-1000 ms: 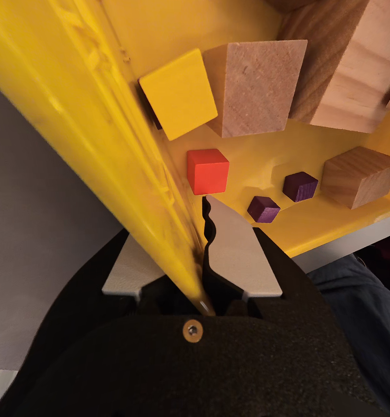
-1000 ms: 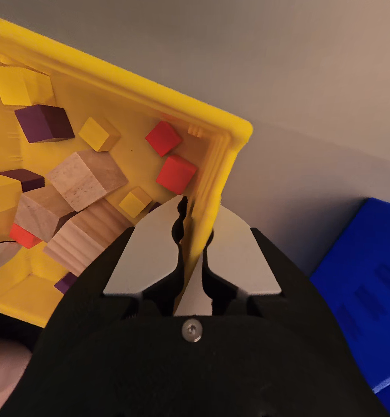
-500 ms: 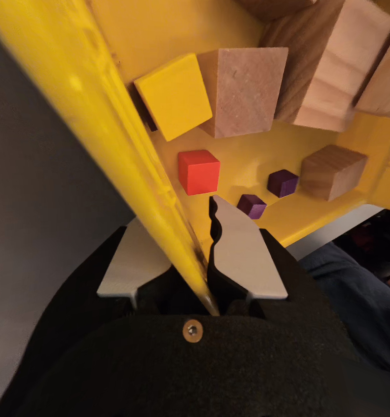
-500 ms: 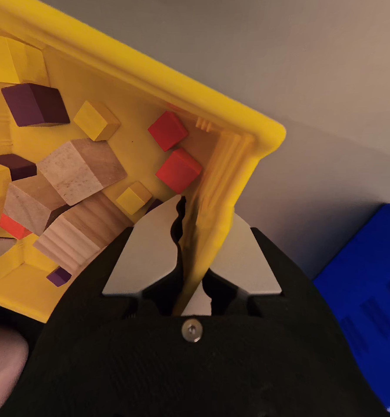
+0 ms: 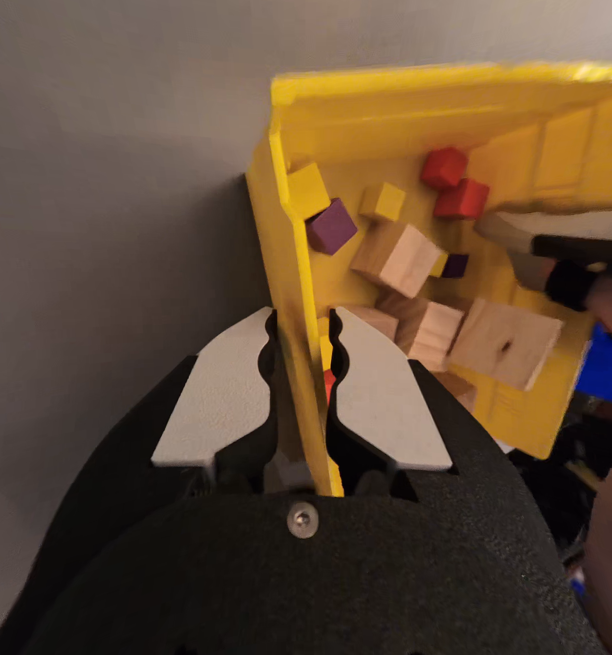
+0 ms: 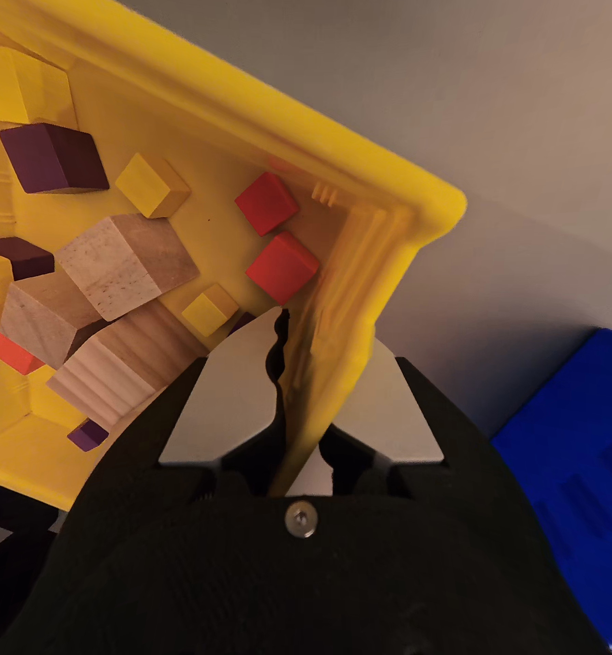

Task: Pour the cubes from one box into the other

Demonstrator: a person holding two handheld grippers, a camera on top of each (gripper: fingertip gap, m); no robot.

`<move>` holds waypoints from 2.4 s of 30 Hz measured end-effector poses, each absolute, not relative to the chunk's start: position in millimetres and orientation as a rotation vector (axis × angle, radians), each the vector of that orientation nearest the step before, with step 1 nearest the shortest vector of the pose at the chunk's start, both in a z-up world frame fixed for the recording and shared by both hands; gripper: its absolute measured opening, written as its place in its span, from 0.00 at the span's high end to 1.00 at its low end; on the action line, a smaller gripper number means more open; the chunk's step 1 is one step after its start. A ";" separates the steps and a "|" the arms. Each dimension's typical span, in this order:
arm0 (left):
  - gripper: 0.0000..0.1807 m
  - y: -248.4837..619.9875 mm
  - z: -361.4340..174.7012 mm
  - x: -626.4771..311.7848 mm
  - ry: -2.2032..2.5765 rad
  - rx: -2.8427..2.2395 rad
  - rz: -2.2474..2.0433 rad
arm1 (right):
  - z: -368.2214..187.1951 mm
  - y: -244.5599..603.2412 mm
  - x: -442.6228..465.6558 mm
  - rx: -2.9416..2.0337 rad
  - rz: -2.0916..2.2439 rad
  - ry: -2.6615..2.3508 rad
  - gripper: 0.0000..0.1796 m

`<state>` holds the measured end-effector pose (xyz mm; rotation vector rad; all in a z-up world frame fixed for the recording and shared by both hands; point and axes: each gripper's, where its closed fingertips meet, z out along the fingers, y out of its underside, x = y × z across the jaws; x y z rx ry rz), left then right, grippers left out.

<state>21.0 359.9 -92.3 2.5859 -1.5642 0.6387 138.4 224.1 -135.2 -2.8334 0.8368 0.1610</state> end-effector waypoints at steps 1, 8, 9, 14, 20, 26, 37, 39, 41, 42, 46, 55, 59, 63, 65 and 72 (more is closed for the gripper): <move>0.86 357.3 -101.2 15.2 -1.600 2.550 0.509 | -135.2 224.1 139.0 -2.830 0.161 0.840 0.91; 0.95 366.7 -125.0 19.7 -1.725 2.616 0.172 | -135.3 223.9 138.6 -2.818 0.176 0.865 0.93; 0.96 366.4 -125.1 20.4 -1.698 2.632 0.176 | -135.1 224.1 139.2 -2.808 0.179 0.873 0.93; 0.97 364.6 -124.6 22.8 -1.680 2.634 0.200 | -134.5 220.5 138.8 -2.793 0.173 0.933 0.95; 0.97 351.7 -111.1 17.3 -1.723 2.608 0.103 | -132.6 207.5 133.9 -2.801 0.258 0.978 0.97; 0.97 336.8 -49.8 34.5 -1.748 2.622 0.043 | -80.6 194.6 150.2 -2.762 0.286 0.973 0.97; 0.96 212.4 80.1 179.1 -2.018 2.511 0.278 | 72.2 58.1 278.6 -2.620 -0.008 1.113 0.98; 0.97 184.9 73.9 209.6 -2.056 2.466 0.325 | 71.1 25.8 302.6 -2.593 -0.057 1.164 0.98; 0.97 161.1 65.2 240.9 -2.118 2.427 0.396 | 66.2 -2.3 326.5 -2.554 -0.110 1.200 0.98; 0.97 150.6 61.1 256.6 -2.149 2.414 0.443 | 64.1 -14.7 339.0 -2.526 -0.148 1.215 0.97; 0.97 122.0 47.3 304.7 -2.233 2.410 0.570 | 57.0 -49.5 377.4 -2.431 -0.294 1.250 0.97; 0.98 103.7 59.9 352.5 -2.361 2.455 0.869 | 71.2 -73.6 411.9 -2.246 -0.505 1.202 0.97; 0.98 105.6 65.2 355.0 -2.358 2.481 0.968 | 79.1 -73.1 410.1 -2.210 -0.567 1.183 0.97; 0.98 110.3 71.6 355.9 -2.344 2.507 1.097 | 89.9 -68.0 409.7 -2.163 -0.655 1.144 0.97; 0.98 112.8 76.7 355.3 -2.363 2.514 1.162 | 95.6 -65.3 408.9 -2.131 -0.693 1.117 0.97; 0.98 115.4 98.9 349.8 -2.406 2.508 1.431 | 120.1 -62.9 397.9 -1.986 -0.835 1.023 0.97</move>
